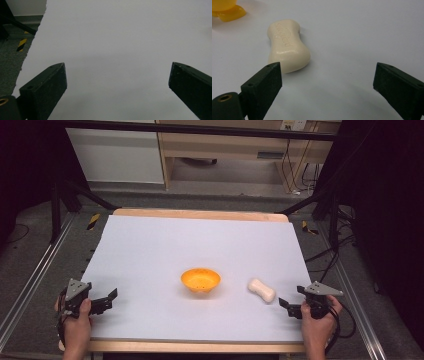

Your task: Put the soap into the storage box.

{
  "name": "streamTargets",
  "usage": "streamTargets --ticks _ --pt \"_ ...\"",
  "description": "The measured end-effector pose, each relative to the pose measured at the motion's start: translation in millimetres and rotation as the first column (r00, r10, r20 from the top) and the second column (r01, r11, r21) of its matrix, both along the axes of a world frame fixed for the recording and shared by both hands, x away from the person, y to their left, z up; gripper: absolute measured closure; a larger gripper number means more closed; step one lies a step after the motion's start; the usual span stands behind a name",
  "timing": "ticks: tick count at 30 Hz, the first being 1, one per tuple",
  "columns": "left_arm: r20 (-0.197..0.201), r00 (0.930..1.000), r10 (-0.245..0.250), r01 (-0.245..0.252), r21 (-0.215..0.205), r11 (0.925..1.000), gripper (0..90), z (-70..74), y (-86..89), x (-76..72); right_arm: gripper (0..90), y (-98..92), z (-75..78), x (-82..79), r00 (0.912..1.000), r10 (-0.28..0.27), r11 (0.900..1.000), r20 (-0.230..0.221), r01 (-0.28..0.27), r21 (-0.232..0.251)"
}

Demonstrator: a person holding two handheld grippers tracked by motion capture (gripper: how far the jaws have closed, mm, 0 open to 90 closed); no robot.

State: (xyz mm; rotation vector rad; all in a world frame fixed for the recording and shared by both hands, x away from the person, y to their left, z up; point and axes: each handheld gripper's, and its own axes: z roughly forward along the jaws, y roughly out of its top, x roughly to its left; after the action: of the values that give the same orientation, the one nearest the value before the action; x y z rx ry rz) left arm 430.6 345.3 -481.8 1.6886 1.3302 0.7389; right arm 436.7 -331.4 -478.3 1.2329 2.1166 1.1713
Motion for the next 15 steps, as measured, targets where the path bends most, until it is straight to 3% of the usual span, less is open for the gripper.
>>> streamTargets --ticks 7,11,14,15 --pt "0.000 1.0000 0.000 0.000 0.001 1.0000 1.2 -0.1 -0.5 -0.1 8.9 9.1 12.4 1.3 0.9990 0.031 0.996 -0.031 -0.034 -0.082" --pt "-0.002 1.0000 -0.004 0.004 0.004 1.0000 1.3 -0.1 -0.6 0.2 9.4 15.3 19.3 7.0 0.9935 0.065 0.989 -0.093 -0.077 -0.123" --pt "-0.006 1.0000 -0.005 0.005 0.007 1.0000 1.3 -0.1 -0.5 0.5 9.5 20.7 21.4 12.3 0.9860 0.088 0.978 -0.141 -0.113 -0.175" --pt "-0.006 1.0000 -0.005 0.005 0.007 1.0000 1.2 -0.1 -0.5 0.5 9.5 20.7 21.4 12.3 0.9860 0.088 0.978 -0.141 -0.113 -0.175"
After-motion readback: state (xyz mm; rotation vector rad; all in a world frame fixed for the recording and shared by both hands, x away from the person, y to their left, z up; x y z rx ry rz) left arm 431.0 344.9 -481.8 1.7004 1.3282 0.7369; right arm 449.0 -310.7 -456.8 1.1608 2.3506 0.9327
